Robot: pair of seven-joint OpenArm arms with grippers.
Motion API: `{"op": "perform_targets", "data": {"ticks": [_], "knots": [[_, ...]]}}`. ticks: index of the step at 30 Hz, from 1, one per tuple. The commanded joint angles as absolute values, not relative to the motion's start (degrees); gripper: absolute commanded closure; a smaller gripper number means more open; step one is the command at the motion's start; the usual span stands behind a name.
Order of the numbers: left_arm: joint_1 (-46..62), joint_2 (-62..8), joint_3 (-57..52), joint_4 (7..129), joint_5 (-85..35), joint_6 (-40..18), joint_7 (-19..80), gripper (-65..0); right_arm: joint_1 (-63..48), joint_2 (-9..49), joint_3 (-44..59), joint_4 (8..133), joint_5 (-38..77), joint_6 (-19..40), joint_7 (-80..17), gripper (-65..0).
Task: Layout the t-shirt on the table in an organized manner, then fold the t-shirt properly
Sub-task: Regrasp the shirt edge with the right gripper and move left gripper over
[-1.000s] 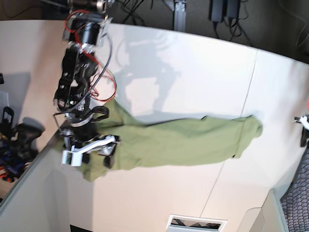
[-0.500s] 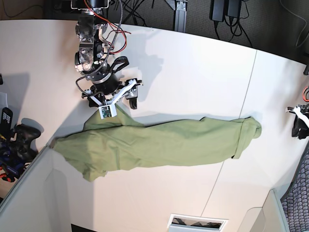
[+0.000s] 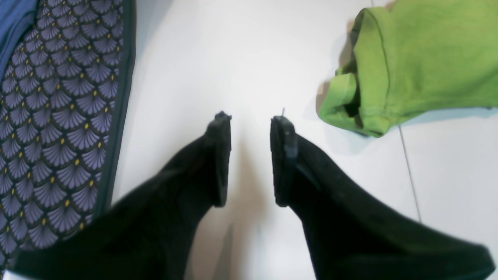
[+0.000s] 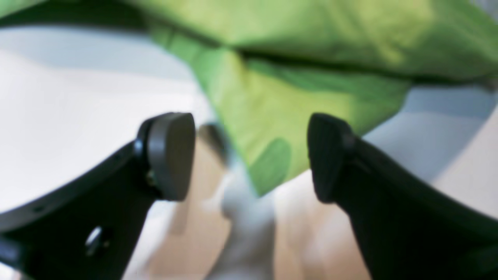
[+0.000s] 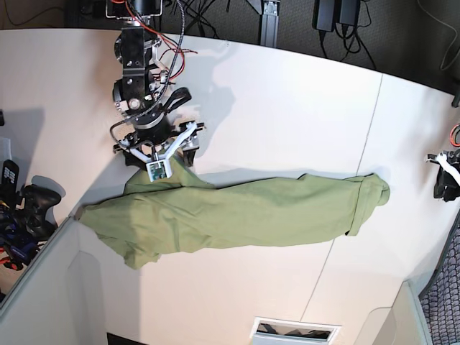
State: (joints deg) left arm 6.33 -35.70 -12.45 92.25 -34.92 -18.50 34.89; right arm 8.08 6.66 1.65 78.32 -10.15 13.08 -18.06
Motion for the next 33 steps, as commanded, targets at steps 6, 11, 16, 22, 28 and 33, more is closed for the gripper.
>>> {"op": "perform_targets", "data": {"ticks": [6, 11, 16, 22, 28, 33], "knots": [[5.6, -36.8, -13.0, 93.0, -40.7, -19.3, 34.7, -21.5, 12.6, 6.8, 1.8, 71.3, -11.8, 12.6, -16.6, -44.1], [5.8, -34.7, -13.0, 93.0, -41.1, -19.3, 34.7, -21.6, 13.8, 6.8, 1.8, 66.2, -13.1, 12.6, -16.5, -30.3], [5.8, -33.1, -13.0, 93.0, -41.1, -19.4, 35.0, -21.5, 13.6, 6.8, 1.8, 67.0, -13.1, 12.6, -16.5, 0.0], [5.8, -32.8, -13.0, 93.0, -41.1, -20.8, 35.4, -21.5, 13.6, 6.8, 1.8, 76.1, -12.1, 12.6, -20.6, 0.0], [5.8, -32.9, -13.0, 93.0, -41.1, -20.8, 35.6, -21.5, 17.7, 6.8, 1.8, 89.3, -3.9, 12.6, -26.0, 0.0], [6.1, -33.1, -13.0, 93.0, -38.9, -20.8, 36.2, -21.5, 26.7, 6.6, 1.9, 92.8, 0.5, 12.6, -26.7, 0.0]]}}
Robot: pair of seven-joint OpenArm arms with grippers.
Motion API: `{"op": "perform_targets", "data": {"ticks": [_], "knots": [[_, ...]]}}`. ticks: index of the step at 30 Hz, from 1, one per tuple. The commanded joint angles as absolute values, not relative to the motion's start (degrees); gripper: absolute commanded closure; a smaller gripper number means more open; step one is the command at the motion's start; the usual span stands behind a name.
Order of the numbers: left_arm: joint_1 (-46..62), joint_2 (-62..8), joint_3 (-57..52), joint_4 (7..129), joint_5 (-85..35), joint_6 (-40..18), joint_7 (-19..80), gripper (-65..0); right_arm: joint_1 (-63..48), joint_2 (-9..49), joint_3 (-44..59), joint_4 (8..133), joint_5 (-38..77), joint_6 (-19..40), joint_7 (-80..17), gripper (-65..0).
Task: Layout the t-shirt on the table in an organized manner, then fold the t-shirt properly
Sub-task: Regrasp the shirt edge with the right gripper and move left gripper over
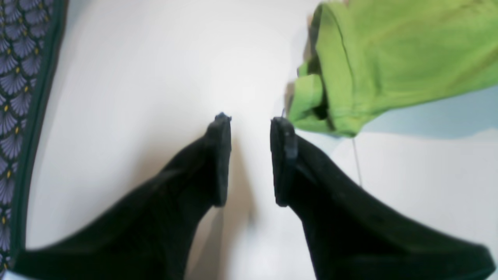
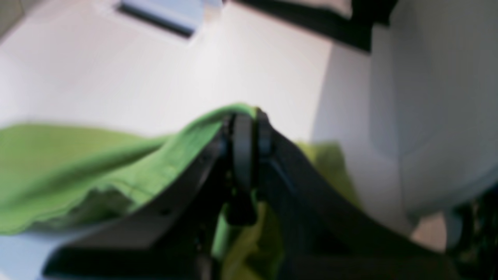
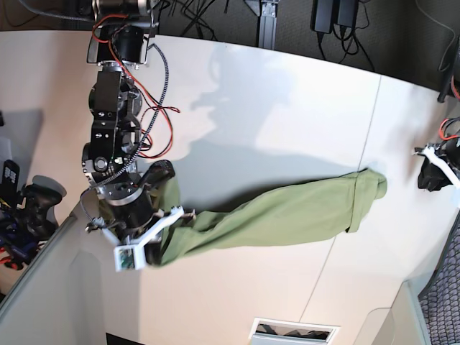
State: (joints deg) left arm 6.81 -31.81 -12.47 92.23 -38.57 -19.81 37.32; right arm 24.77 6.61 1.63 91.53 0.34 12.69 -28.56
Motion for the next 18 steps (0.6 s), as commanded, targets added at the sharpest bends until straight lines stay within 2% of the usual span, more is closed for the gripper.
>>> {"op": "perform_targets", "data": {"ticks": [1, 8, 13, 18], "knots": [[6.3, -33.3, -13.0, 93.0, -38.6, -20.8, 36.2, -21.5, 28.6, 6.6, 1.8, 92.8, 0.8, 12.6, -27.0, 0.0], [8.5, -34.2, -13.0, 93.0, -37.5, -20.8, 35.2, -21.5, 37.5, 6.5, 1.8, 92.0, 2.1, 12.6, -27.7, 0.0], [9.7, -34.1, -13.0, 93.0, -37.6, -21.1, 34.2, -21.5, 38.2, 6.5, 1.8, 88.2, 2.4, 12.7, -28.3, 0.0], [9.6, -33.1, -13.0, 93.1, -42.5, -28.8, 32.2, -21.5, 38.0, 6.7, 1.8, 81.8, -0.3, 12.7, -28.4, 0.0]]}}
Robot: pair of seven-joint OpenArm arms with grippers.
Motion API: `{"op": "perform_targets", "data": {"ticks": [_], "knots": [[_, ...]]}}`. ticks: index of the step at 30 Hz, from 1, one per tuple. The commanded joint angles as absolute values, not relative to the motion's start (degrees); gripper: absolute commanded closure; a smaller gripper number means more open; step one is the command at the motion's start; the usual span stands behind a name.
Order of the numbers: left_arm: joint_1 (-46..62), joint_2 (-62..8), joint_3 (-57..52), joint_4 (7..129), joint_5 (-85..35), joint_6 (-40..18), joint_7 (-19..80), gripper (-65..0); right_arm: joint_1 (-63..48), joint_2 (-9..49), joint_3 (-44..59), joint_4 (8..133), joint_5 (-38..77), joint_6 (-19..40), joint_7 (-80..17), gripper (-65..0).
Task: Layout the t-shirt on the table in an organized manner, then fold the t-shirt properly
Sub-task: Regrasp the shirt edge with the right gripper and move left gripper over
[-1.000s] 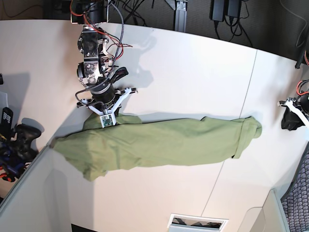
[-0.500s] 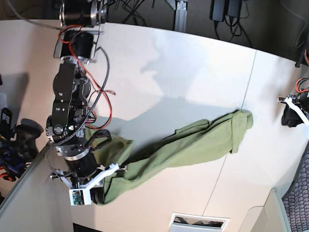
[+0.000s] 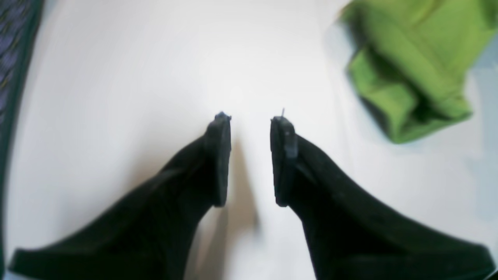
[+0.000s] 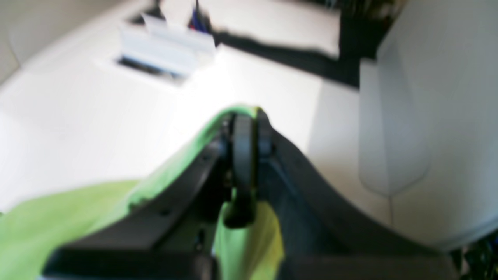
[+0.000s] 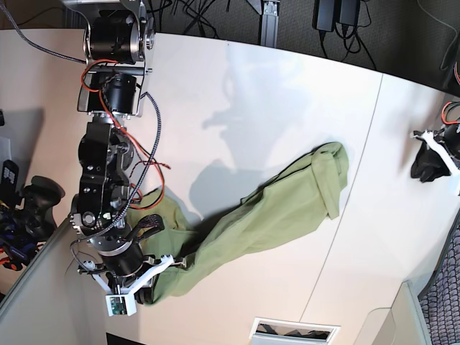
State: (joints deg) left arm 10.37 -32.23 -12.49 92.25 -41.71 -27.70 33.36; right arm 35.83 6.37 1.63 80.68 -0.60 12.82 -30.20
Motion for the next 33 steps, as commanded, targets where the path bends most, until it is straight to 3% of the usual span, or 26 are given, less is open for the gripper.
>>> {"op": "perform_targets", "data": {"ticks": [1, 5, 15, 18, 25, 31, 33], "knots": [[9.5, -32.4, -13.0, 93.2, -43.5, -30.9, 32.2, -21.5, 37.5, 6.9, 1.9, 81.1, -1.2, 12.7, -28.5, 0.0], [9.4, -29.5, -13.0, 93.5, -46.9, -35.6, 31.4, -21.5, 33.1, 8.4, 1.9, 80.6, -2.6, 12.7, -28.5, 0.0], [9.4, -24.4, -13.0, 93.5, -51.3, -36.4, 31.1, -21.5, 16.3, 10.1, 4.7, 81.2, -1.9, 12.7, -28.7, 0.0], [9.4, -24.3, -13.0, 93.5, -51.4, -39.3, 31.1, -21.5, 10.5, 10.1, 5.7, 83.4, -1.0, 12.7, -28.3, 0.0], [10.3, -24.3, -13.0, 97.4, -56.8, -40.0, 36.5, -21.6, 1.0, 10.1, 9.4, 87.7, -0.7, 12.7, -27.8, 0.0], [10.6, -24.9, -5.0, 105.1, -43.7, -40.0, 31.5, -36.7, -0.6, 10.0, 9.8, 87.7, 0.5, 12.7, -27.0, 0.0], [10.5, -24.9, -1.0, 105.1, -36.5, -40.0, 26.9, -37.5, -0.5, 9.6, 9.8, 87.7, 1.0, 12.7, -27.0, 0.0]]}}
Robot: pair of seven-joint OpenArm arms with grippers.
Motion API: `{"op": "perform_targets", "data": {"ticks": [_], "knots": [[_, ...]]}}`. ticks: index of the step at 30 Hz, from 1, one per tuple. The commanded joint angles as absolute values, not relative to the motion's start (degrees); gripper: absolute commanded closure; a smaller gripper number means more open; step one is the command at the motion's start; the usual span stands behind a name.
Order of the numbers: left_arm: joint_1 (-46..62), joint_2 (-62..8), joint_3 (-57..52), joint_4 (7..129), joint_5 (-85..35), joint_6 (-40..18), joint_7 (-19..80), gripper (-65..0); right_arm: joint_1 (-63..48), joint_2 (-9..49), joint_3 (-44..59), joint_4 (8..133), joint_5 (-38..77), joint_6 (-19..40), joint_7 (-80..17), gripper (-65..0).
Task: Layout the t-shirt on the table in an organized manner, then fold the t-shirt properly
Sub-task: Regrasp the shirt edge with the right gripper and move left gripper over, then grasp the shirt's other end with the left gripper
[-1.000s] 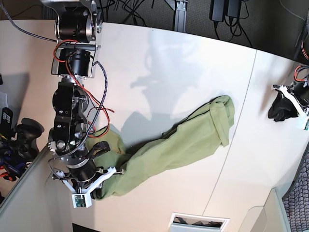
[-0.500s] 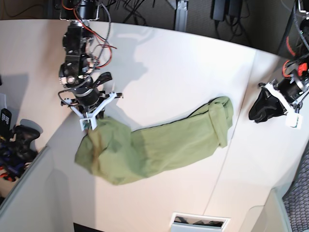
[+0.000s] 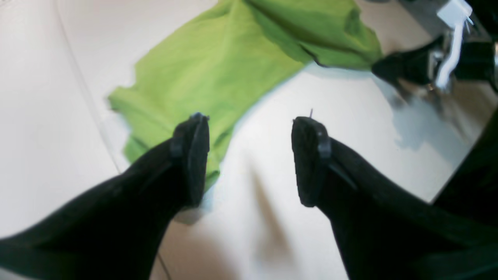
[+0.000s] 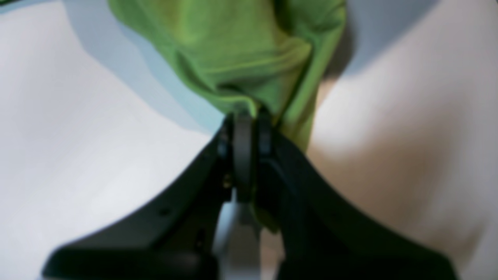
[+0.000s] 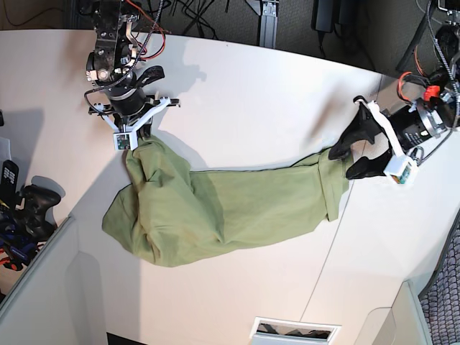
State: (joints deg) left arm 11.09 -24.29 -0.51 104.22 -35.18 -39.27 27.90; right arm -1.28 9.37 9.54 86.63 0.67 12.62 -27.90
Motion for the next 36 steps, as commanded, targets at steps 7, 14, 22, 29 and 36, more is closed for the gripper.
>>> {"op": "perform_targets", "data": {"ticks": [7, 14, 22, 29, 36], "knots": [[7.7, -24.6, 9.5, 103.8, -14.6, -27.7, 22.9, -38.5, -0.5, 9.3, 9.8, 87.7, 1.5, 12.7, -27.0, 0.0], [4.8, -23.8, 15.4, 97.6, -10.6, -21.6, 23.0, -44.9, -0.5, 9.3, 9.8, 87.7, 1.5, 12.7, -27.0, 0.0], [3.6, -18.7, 15.4, 93.0, -6.3, -17.3, 22.9, -44.9, -0.5, 9.3, 9.8, 87.7, 1.5, 12.7, -27.0, 0.0], [-2.0, -18.3, 15.4, 83.7, -5.6, -15.6, 22.9, -44.9, -0.5, 9.3, 9.8, 87.7, 1.5, 12.7, -27.0, 0.0], [-2.7, -18.3, 15.4, 82.8, -5.1, -15.6, 22.9, -44.7, -0.5, 9.3, 9.8, 87.7, 1.5, 12.7, -27.0, 0.0]]}}
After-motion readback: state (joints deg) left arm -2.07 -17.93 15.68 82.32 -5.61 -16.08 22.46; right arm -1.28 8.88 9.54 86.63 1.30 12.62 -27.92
